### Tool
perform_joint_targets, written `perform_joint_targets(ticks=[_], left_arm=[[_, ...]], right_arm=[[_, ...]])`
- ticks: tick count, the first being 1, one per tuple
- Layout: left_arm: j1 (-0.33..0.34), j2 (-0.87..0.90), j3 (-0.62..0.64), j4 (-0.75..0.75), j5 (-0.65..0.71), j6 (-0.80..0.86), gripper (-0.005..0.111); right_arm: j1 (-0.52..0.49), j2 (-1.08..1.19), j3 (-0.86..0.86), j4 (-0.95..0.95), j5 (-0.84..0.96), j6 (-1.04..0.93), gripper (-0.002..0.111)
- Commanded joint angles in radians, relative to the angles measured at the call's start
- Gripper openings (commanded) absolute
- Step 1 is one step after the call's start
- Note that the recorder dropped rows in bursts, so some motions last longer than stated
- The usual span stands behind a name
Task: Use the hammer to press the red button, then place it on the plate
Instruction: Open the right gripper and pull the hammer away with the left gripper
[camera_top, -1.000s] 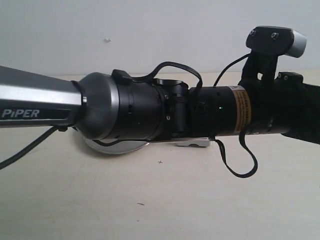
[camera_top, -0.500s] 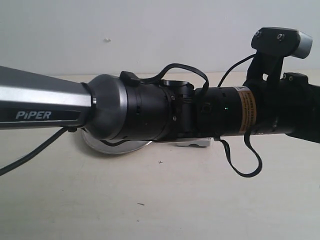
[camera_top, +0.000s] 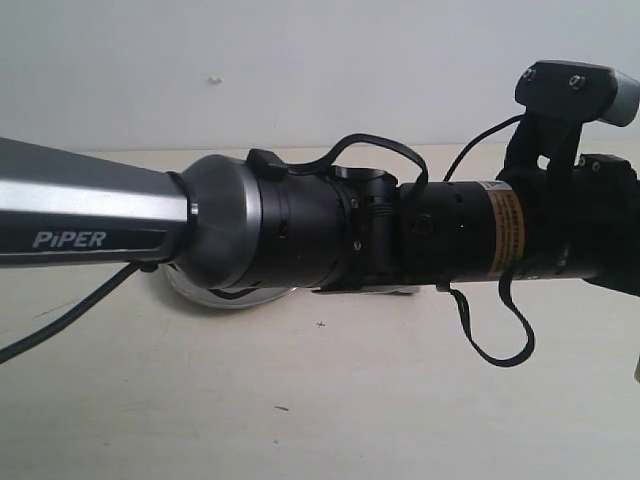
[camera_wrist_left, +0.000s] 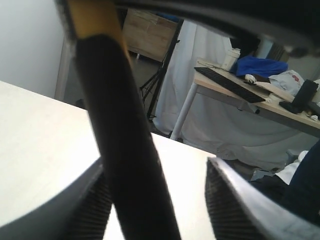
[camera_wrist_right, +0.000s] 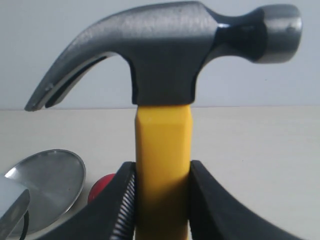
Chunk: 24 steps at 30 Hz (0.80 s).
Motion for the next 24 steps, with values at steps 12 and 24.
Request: perform_joint_targets(ticks=[12,24], left_arm=[[-0.004,-0.005,-0.004,-0.008,0.054,0.002,0.000],[0.039,-0.005,-0.004,-0.079,0.054,-0.063,0.000]], right_arm=[[-0.001,-0.008,-0.010,-0.002,-0.023,-0.006,0.000],[-0.001,-0.008,-0.010,0.021,0.033,-0.009,0.038]])
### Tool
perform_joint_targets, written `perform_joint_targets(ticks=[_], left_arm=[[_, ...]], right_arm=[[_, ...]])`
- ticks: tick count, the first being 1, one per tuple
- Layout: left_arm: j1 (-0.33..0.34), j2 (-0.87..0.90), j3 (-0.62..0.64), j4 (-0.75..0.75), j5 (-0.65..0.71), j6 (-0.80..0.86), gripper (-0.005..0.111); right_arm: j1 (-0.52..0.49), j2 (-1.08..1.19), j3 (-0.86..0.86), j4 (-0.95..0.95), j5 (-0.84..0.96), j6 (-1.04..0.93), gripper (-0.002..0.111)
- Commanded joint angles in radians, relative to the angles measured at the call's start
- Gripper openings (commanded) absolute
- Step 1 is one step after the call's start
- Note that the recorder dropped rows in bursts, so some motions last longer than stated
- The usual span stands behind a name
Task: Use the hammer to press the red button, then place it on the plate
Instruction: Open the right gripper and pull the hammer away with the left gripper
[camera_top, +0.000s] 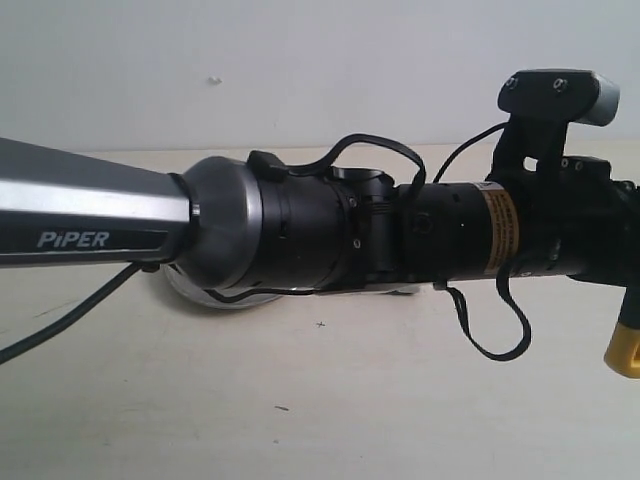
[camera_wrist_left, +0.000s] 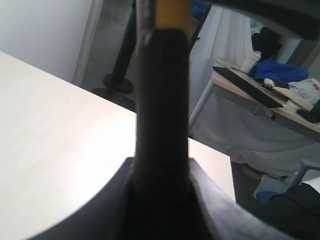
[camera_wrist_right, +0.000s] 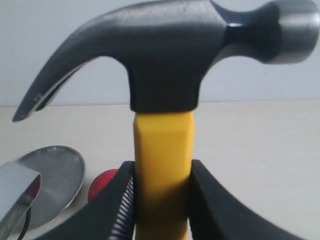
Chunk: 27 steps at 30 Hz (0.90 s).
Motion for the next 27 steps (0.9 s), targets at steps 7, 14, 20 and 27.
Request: perform_joint_targets(ticks=[7,14,20,27], left_arm=[[0.109,-0.008,-0.004,-0.014,-0.009,-0.100,0.000],[0.150,-0.087,0.008,0.021,0.452,-0.022,0.000],[0.145,-0.316,0.217,0.100,0.657,0.083,0.000],[0.145,-0.660,0.497,0.210,0.653,0.089,0.000]], right_arm=[[-0.001,-0.010,-0.010,0.069,0.044,-0.056,0.050],[-0.001,-0.121,-0.010,0.081,0.023,-0.077,0.050],[-0.001,-0.239,0.002,0.100,-0.003,-0.102,0.022],[-0.001,-0.336,0.198,0.200,-0.236,-0.118,0.000]])
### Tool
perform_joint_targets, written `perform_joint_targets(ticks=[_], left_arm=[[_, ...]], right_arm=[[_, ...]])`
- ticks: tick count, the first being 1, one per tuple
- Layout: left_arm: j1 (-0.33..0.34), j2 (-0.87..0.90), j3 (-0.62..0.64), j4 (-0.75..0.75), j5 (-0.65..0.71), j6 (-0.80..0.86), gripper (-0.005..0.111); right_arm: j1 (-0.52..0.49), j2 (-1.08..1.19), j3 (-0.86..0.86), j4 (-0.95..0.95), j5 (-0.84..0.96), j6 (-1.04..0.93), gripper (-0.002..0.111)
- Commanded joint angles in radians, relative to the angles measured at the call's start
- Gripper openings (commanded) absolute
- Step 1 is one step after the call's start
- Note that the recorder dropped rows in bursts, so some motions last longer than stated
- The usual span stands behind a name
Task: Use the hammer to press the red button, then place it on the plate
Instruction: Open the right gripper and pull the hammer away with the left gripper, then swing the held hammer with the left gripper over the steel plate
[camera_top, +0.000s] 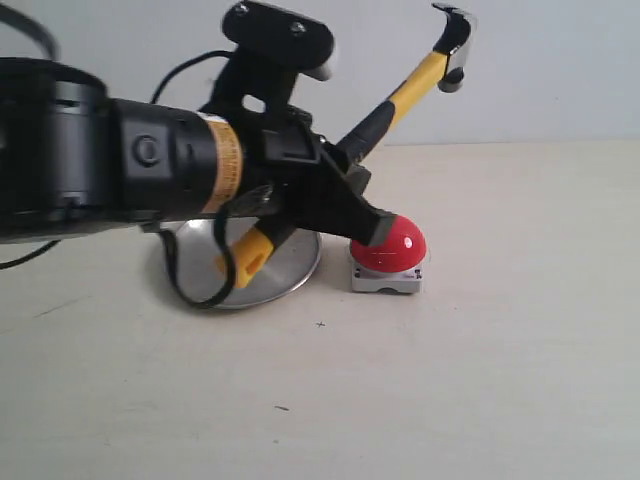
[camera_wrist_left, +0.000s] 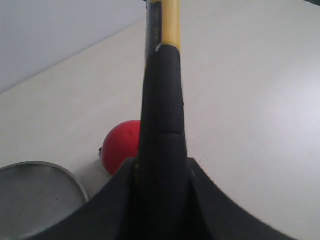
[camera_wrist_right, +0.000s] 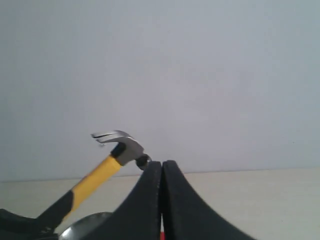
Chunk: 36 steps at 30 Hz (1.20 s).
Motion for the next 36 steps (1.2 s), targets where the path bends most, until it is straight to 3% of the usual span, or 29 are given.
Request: perform_joint_targets(ticks=[1,7,15,23,29,36], left_arm=[[0.000,-0.158,0.091,0.065,-0.049,0.004,0.000],[0.002,-0.254,0.152,0.068,-0.053,0.015,0.000],[0.002,-0.254,0.199,0.068,-0.145,0.028,0.000],[0.002,-0.254,0.199,0.068,-0.177,0.029,0.000],[0.002,-0.254,0.199,0.068,-0.177,0.029,0.000],[0.002,-0.254,0.199,0.068,-0.177,0.029,0.000]], right_arm=[[-0.001,-0.021,0.114,0.014,-0.158,-0.016,0.000],[-0.001,-0.021,0.267,0.003,-0.383,-0.032,0.000],[-0.001,-0.021,0.402,0.003,-0.493,-0.117,0.000],[-0.001,-0.040,0.527,-0.152,-0.707,-0.136,0.000],[-0.001,-0.134,0.624,-0.125,-0.866,-0.128,0.000],[-0.001,-0.299,0.624,-0.116,-0.850,-0.156,0.000]])
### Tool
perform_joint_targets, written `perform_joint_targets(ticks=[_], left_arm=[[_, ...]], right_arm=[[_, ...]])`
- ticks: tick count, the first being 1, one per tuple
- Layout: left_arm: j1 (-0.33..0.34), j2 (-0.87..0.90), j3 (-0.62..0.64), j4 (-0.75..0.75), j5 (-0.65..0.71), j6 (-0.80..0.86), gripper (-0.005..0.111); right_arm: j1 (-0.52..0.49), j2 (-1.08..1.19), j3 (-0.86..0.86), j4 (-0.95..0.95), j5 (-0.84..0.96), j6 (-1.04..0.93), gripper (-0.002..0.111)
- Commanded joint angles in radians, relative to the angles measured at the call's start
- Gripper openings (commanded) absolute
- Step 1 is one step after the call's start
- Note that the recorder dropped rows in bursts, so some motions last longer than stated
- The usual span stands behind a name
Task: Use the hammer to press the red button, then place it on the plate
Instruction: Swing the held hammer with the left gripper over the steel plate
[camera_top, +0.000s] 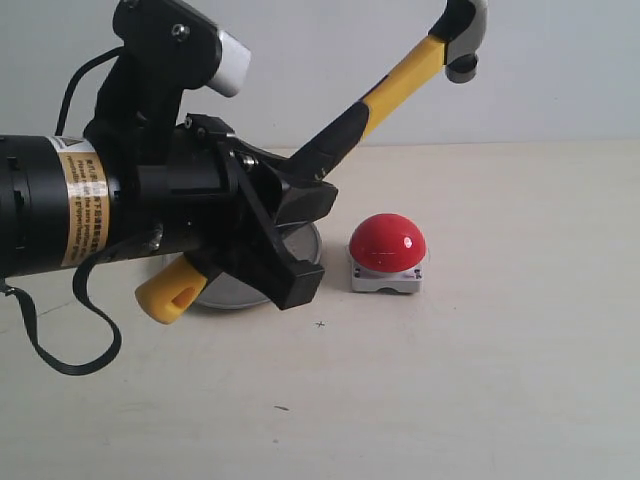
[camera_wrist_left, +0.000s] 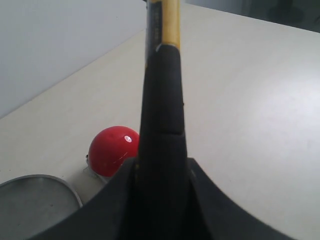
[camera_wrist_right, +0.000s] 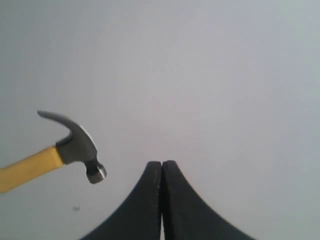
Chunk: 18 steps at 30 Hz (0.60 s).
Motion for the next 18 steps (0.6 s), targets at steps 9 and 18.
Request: perform_joint_targets(ticks=[9,18], left_arm=[[0.002,-0.017,-0.009,-0.002,-0.051,-0.003,0.000],[0.002,-0.017,-0.009,-0.003,-0.071,-0.031,0.000]], right_arm=[[-0.001,-0.271,0.005,-0.001,0.189,-0.039,0.000],[-0.001,-0.271,0.005,0.048,0.593,0.019,0.000]])
